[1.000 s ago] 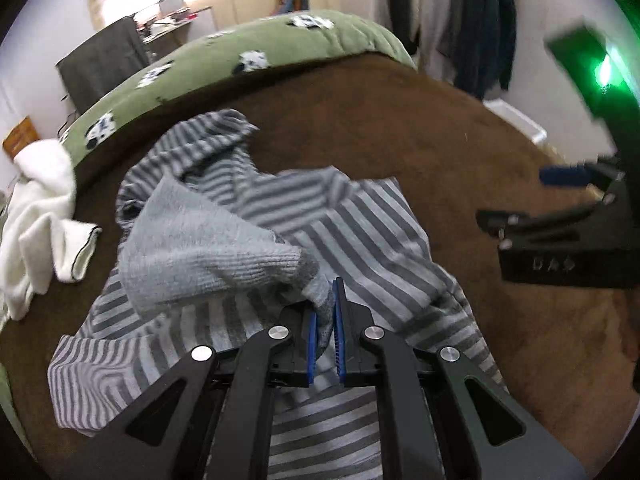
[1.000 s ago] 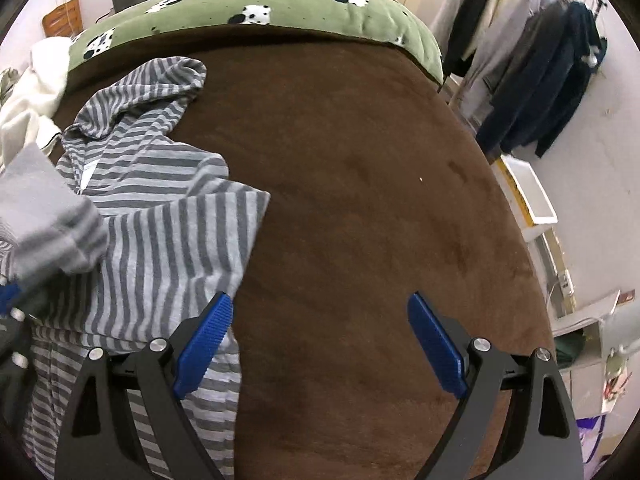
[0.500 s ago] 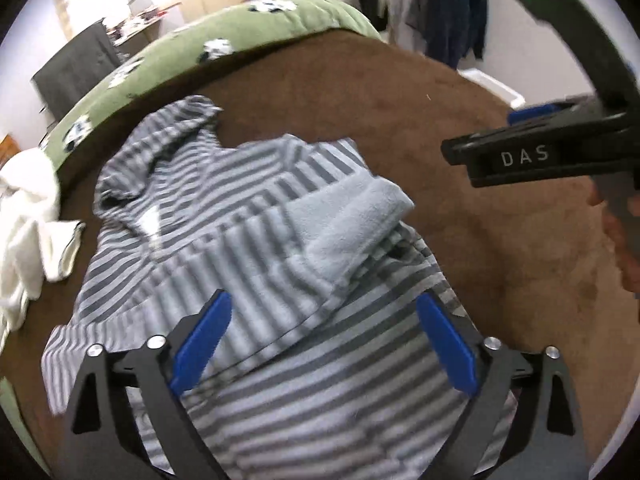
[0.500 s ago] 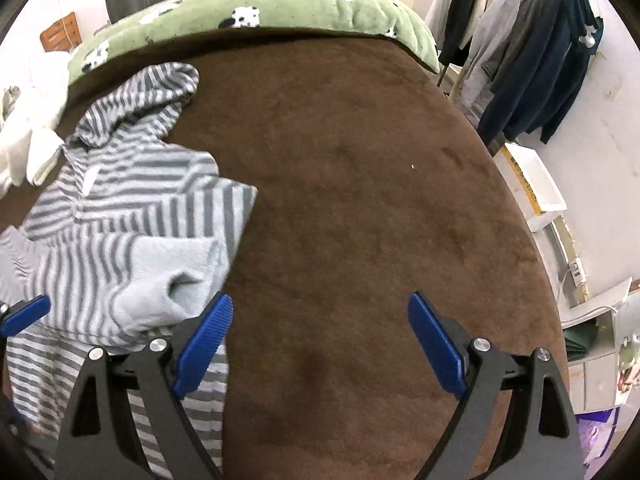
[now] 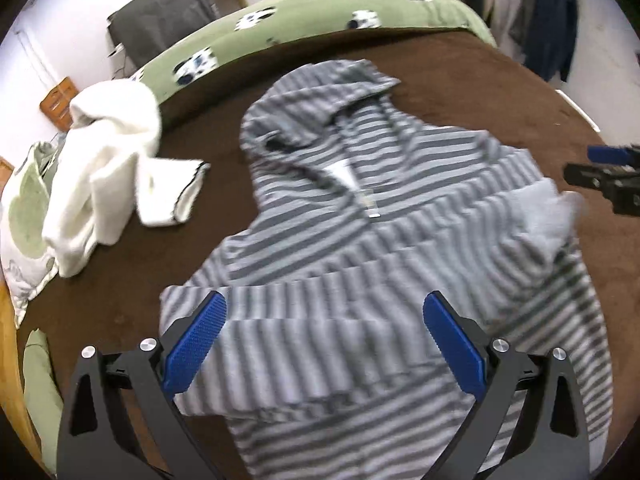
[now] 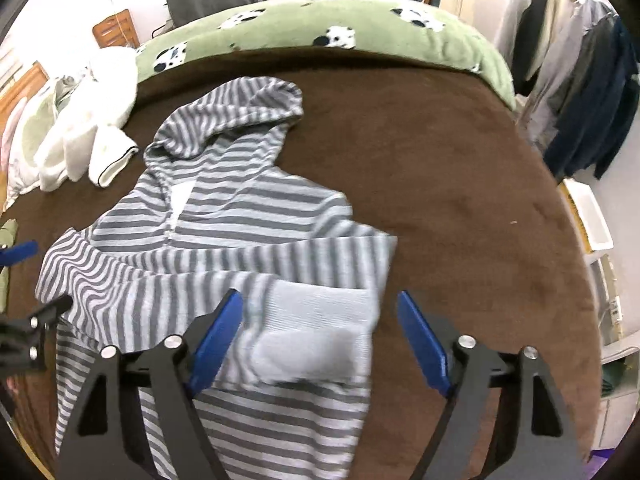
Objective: Fold large clothes
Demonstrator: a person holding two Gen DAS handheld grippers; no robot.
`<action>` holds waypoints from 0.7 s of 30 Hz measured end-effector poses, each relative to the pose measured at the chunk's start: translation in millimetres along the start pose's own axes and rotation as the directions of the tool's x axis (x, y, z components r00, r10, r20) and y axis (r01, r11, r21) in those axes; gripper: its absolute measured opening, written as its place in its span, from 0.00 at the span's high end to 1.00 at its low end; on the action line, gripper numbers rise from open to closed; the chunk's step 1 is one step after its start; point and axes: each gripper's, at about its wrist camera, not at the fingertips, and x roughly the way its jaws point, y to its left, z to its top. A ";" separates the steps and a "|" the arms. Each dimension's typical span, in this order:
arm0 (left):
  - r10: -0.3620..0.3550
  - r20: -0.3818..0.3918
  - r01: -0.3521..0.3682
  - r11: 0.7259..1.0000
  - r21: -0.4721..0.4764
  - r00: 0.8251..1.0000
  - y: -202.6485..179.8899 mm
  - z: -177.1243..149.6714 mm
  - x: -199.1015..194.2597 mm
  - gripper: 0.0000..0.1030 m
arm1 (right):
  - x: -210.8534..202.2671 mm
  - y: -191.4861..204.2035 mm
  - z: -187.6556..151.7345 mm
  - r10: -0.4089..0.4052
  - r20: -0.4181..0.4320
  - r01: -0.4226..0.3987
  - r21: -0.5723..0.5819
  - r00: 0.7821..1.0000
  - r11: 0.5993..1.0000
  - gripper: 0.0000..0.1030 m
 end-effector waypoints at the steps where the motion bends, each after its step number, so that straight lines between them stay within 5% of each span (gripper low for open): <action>1: -0.002 -0.003 0.002 1.000 -0.015 1.000 7.0 -0.9 3.4 0.06 | 3.8 4.6 -0.8 0.006 -0.004 -0.006 0.008 1.000 1.000 0.25; 12: -0.115 -0.044 0.102 0.968 -0.231 0.992 44.9 -39.1 49.4 0.06 | 37.9 29.4 -16.9 -0.023 -0.077 0.022 -0.011 0.997 1.000 0.25; 14: -0.095 0.002 0.093 0.973 -0.211 0.995 44.5 -50.3 55.8 0.06 | 47.1 29.1 -23.7 -0.033 -0.101 0.032 -0.016 0.994 0.999 0.25; 21: -0.147 -0.017 0.138 0.957 -0.254 0.989 45.7 -89.7 73.5 0.06 | 62.3 26.3 -59.8 -0.076 -0.178 0.069 -0.046 0.981 0.997 0.25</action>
